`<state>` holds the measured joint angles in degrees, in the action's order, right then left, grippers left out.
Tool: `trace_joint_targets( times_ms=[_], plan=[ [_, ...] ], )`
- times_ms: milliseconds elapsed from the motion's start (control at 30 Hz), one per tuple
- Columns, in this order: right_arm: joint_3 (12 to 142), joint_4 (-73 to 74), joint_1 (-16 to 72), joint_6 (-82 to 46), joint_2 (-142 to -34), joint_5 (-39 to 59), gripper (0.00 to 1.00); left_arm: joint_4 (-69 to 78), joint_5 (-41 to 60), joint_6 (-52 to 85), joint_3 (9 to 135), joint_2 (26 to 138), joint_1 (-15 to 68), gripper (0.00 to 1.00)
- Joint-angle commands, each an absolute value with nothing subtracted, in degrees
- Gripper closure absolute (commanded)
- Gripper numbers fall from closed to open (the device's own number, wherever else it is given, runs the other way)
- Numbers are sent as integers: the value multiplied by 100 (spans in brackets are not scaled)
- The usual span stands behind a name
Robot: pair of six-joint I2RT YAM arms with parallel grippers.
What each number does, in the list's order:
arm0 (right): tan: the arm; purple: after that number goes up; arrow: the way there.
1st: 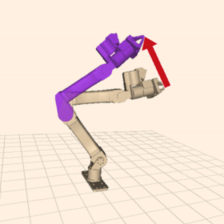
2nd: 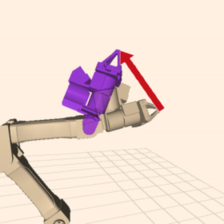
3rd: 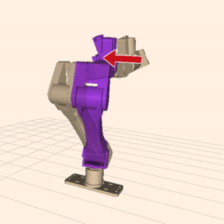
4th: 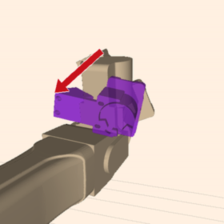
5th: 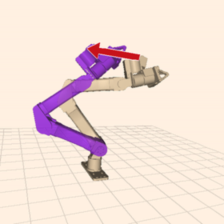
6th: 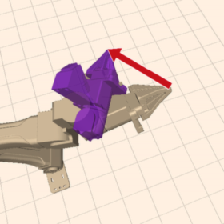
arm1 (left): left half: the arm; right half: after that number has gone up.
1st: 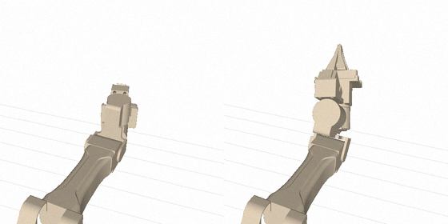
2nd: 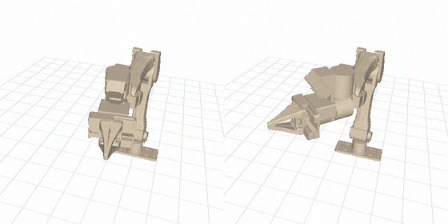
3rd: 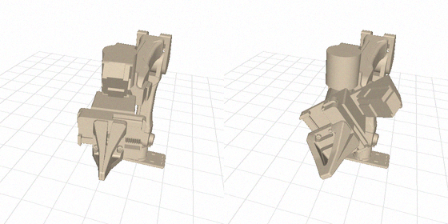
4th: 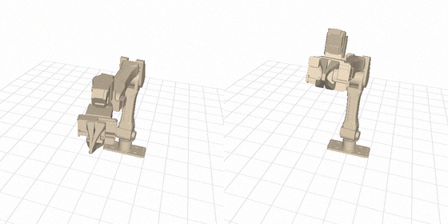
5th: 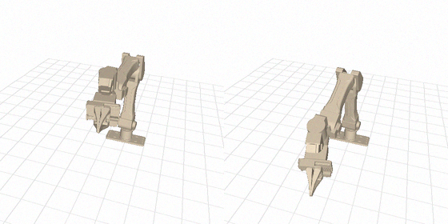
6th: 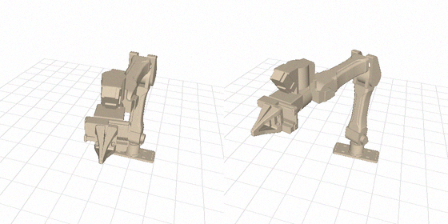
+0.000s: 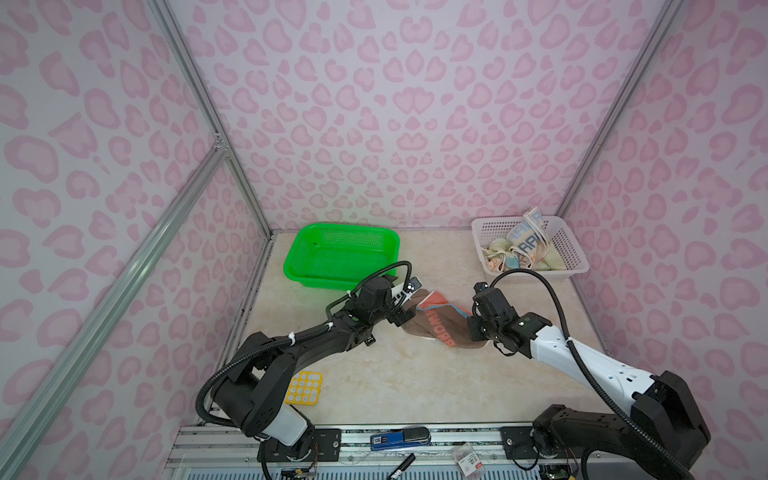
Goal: Fold and stack the towels
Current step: 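Regrasp the towel's coral corner with the right gripper, then grasp the towel's other corner with the left gripper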
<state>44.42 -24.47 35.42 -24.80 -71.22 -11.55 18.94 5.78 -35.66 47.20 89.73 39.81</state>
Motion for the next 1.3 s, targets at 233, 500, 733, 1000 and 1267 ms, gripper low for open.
trace_joint_targets(
  times_ms=[233, 500, 733, 1000, 1267],
  plan=[
    [4323, -2348, 3386, -2342, -7036, -974, 100, 2087, 747, -3958, 5375, 10071, 4276, 0],
    [4173, -2237, 3170, -2345, -6797, -903, 100, 1747, 746, -3962, 5820, 10528, 4279, 14],
    [4104, -2156, 3026, -2318, -6775, -845, 100, 1416, 702, -4117, 5973, 10702, 4279, 27],
    [4090, -2118, 2971, -2301, -6803, -782, 100, 1379, 600, -4193, 6164, 10975, 4268, 39],
    [4113, -2070, 2934, -2302, -6803, -806, 100, 1385, 563, -3981, 6272, 10980, 4271, 97]
  ],
)
